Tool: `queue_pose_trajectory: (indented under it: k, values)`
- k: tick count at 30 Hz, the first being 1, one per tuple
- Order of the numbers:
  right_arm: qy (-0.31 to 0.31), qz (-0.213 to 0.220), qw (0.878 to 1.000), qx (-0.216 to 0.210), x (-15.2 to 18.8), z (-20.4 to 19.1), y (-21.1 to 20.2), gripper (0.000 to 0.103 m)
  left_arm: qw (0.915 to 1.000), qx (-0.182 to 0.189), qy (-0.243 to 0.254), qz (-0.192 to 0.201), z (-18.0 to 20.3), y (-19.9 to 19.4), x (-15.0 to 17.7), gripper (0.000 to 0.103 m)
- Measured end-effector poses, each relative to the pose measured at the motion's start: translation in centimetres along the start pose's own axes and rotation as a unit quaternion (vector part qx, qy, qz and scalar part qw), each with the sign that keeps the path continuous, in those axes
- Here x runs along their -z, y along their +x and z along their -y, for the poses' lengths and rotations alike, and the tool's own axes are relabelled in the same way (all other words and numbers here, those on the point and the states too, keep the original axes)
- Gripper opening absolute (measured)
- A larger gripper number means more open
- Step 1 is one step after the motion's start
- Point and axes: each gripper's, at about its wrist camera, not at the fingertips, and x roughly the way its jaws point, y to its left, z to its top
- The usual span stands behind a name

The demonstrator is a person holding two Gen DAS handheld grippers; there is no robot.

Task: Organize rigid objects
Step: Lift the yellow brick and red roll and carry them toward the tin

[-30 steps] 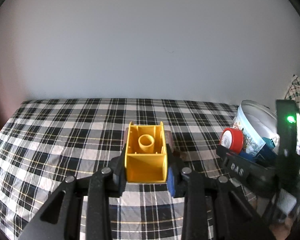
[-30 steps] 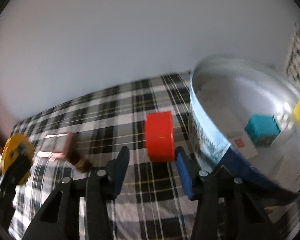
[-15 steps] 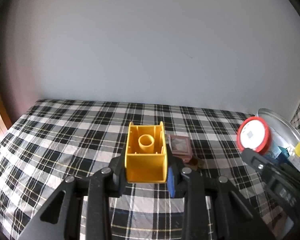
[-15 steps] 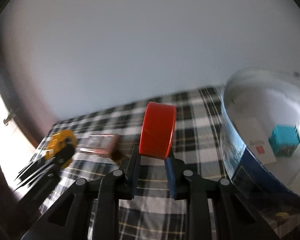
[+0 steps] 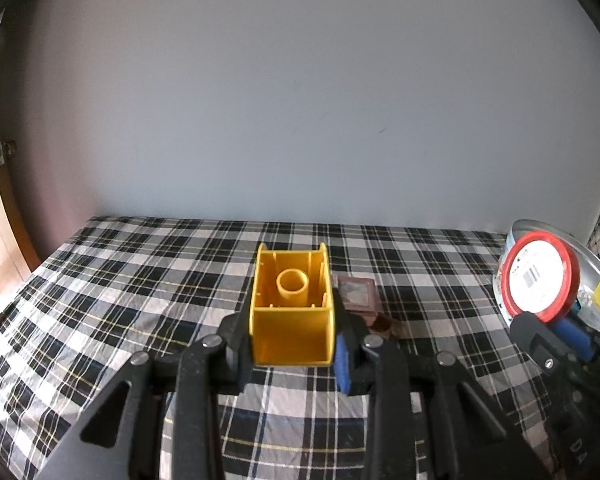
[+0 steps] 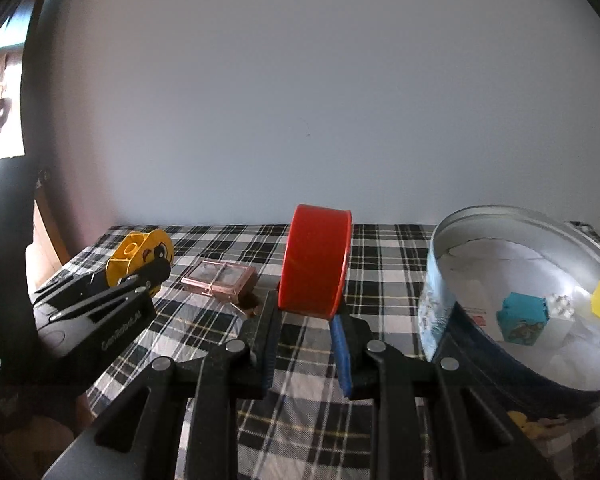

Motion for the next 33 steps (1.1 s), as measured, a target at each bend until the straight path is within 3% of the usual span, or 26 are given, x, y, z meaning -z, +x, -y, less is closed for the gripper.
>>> queue_pose_trajectory:
  k: [7, 18, 33]
  values:
    - [-0.019, 0.007, 1.0, 0.001, 0.7, 0.1, -1.1, 0.026, 0.9999, -0.005, -0.011, 0.007, 0.1, -1.1, 0.7, 0.03]
    - [-0.031, 0.01, 0.998, -0.047, 1.6, 0.8, -2.7, 0.026, 0.9996, -0.005, -0.011, 0.024, 1.3, -2.8, 1.2, 0.03]
    - [-0.055, 0.027, 0.998, -0.027, 2.0, 2.0, -3.9, 0.026, 0.9993, -0.012, 0.002, 0.035, 3.4, -3.4, 1.3, 0.03]
